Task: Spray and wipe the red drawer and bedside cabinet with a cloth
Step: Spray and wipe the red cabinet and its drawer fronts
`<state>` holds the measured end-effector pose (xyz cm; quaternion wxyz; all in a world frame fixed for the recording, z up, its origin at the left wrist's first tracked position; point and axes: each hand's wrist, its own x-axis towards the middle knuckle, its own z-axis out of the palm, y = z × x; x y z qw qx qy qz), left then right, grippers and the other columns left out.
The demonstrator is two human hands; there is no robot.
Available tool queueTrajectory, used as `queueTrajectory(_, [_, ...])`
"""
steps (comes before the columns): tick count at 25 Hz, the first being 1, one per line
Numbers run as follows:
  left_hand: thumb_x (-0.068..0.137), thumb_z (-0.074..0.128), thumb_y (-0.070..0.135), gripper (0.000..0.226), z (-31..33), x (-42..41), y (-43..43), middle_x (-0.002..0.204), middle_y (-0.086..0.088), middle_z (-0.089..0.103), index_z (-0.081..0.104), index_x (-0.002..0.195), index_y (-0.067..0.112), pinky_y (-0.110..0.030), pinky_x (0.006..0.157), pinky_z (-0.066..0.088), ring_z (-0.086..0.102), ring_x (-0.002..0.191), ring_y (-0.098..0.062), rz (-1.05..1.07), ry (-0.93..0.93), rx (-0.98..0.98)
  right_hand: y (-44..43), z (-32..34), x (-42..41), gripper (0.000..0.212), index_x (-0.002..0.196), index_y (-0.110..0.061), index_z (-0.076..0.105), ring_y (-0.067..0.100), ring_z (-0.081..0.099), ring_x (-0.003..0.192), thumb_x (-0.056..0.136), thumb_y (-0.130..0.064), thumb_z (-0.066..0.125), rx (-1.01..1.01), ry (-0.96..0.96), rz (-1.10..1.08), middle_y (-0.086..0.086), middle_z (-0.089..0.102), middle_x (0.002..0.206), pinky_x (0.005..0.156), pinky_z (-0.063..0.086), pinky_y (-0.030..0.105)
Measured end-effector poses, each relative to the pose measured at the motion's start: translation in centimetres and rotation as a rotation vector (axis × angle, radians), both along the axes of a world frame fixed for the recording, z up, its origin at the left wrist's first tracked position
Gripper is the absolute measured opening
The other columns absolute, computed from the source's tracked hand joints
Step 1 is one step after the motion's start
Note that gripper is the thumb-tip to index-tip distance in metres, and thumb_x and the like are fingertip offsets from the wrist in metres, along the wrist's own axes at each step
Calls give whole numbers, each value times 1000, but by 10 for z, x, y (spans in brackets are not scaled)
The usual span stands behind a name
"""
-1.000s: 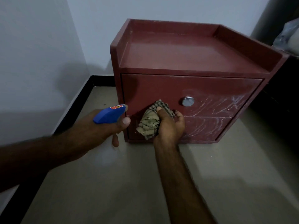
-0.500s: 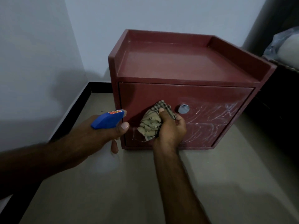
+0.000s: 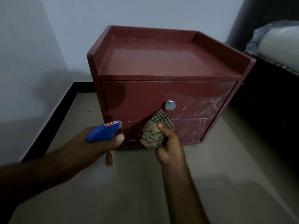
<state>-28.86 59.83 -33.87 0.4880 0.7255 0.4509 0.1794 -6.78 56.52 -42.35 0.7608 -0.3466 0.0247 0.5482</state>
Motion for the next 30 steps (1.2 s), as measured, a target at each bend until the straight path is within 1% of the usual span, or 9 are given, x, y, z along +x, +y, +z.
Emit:
queueTrajectory(3, [76, 59, 67, 48, -6, 16, 6, 73, -10, 74, 66, 111, 34, -31, 93, 47, 72, 86, -12, -70, -48, 15, -10, -10, 17, 8, 92, -6, 61, 13, 69, 56, 92, -14, 58, 33, 144, 51, 4, 70, 67, 59, 61, 27])
queueTrajectory(6, [88, 59, 67, 50, -16, 35, 7, 70, -10, 73, 69, 113, 25, -24, 84, 44, 72, 88, -14, -156, -54, 49, -17, -14, 24, 35, 116, -1, 68, 30, 69, 102, 87, -18, 58, 48, 206, 16, 17, 72, 110, 101, 53, 44])
queueTrajectory(8, [91, 62, 65, 46, -21, 49, 7, 65, -8, 70, 72, 86, 21, -32, 80, 53, 71, 78, -21, -208, -65, 72, -22, -17, 26, 54, 135, -1, 62, 40, 63, 119, 85, -20, 57, 77, 206, 2, 22, 66, 135, 98, 52, 56])
queueTrajectory(11, [92, 66, 58, 45, -29, 72, 4, 56, -3, 63, 67, 63, 23, -24, 59, 48, 57, 56, -11, -226, -119, 59, -28, -23, 35, 56, 141, 0, 59, 41, 68, 112, 88, -19, 55, 149, 199, -27, 25, 64, 137, 81, 61, 54])
queueTrajectory(14, [90, 67, 49, 43, -42, 94, 3, 57, -7, 63, 70, 85, 7, -21, 57, 45, 56, 55, -11, -189, -191, 17, -34, -26, 49, 39, 126, 0, 62, 27, 66, 101, 93, -20, 57, 224, 153, 7, 17, 67, 114, 98, 54, 36])
queueTrajectory(19, [90, 68, 51, 48, -56, 115, 6, 57, -9, 64, 67, 77, 5, -17, 56, 43, 53, 51, -8, -96, -234, 14, -39, -18, 64, 27, 118, 4, 63, 7, 50, 38, 93, -8, 60, 20, -124, 108, 5, 61, 60, 29, 37, 19])
queueTrajectory(23, [89, 69, 49, 41, -62, 128, 6, 52, -6, 61, 65, 68, 14, -22, 58, 45, 53, 51, -10, -77, -274, 23, -37, -20, 68, 50, 138, 4, 55, 24, 66, 62, 90, 4, 68, -134, -335, -68, 27, 64, 114, 48, 52, 25])
queueTrajectory(28, [94, 69, 43, 42, -68, 136, 2, 42, 8, 53, 58, 54, 33, -7, 44, 35, 46, 38, 0, -91, -238, 98, -36, -20, 76, 42, 129, 4, 62, 49, 71, 104, 88, 8, 68, -161, -375, -183, 29, 72, 116, 86, 59, 54])
queueTrajectory(30, [92, 70, 46, 42, -70, 137, 2, 45, -1, 59, 57, 59, 24, -8, 43, 35, 47, 36, 0, -66, -192, 122, -36, -19, 79, 42, 131, 6, 61, 45, 71, 90, 89, 7, 67, -171, -368, -180, 28, 71, 109, 73, 63, 45])
